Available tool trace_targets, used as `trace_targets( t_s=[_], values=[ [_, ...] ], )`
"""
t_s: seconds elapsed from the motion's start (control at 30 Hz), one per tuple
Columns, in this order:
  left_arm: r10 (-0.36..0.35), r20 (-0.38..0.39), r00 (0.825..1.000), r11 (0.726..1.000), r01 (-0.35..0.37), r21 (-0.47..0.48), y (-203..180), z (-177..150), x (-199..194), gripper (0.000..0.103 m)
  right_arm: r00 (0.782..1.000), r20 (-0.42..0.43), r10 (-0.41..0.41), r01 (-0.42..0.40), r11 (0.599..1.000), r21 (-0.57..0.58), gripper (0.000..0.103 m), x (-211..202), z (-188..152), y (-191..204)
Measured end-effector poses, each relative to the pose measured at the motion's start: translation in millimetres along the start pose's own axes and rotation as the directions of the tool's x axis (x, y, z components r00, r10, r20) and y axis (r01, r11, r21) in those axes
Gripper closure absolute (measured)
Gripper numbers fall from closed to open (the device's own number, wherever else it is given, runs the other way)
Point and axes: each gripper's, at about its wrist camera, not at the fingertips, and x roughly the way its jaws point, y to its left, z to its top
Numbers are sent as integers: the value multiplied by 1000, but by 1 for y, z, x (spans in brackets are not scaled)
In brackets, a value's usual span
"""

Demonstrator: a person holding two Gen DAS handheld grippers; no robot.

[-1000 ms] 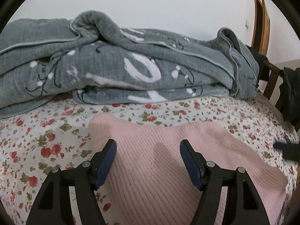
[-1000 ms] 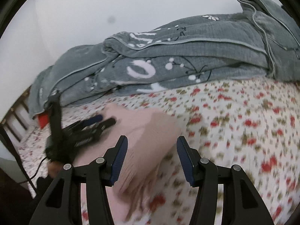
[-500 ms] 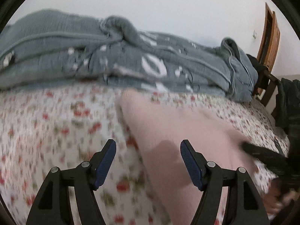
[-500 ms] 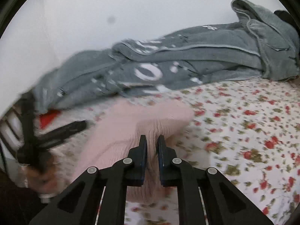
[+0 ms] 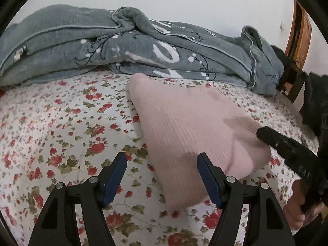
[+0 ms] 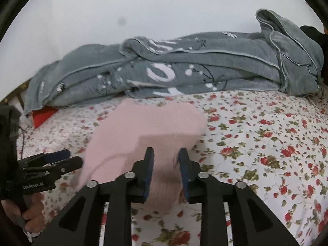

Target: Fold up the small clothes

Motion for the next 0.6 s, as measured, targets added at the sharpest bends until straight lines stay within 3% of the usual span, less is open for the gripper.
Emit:
trace_targets(
  t_s=[0.07, 0.17, 0.23, 0.43, 0.6],
  values=[
    [-1, -7, 1000, 1000, 1, 15, -11, 0, 3, 34, 1000, -21, 8, -8, 1000, -15, 73, 6, -4, 4],
    [10, -38, 999, 1000, -10, 22, -22, -1, 12, 34, 993, -100, -63, 57, 997, -61, 73, 21, -14, 3],
    [35, -53, 998, 999, -33, 30, -27, -3, 17, 34, 990, -133, -43, 38, 999, -38, 73, 22, -16, -5],
    [32, -41, 999, 999, -31, 17, -25, 8, 15, 34, 998, -54, -39, 37, 999, -36, 71, -5, -5, -14],
    [-2, -2, 1000, 1000, 2, 28, -21, 36, 21, 34, 1000, 7, 2, -1, 999, -49, 71, 0, 22, -10]
  ],
)
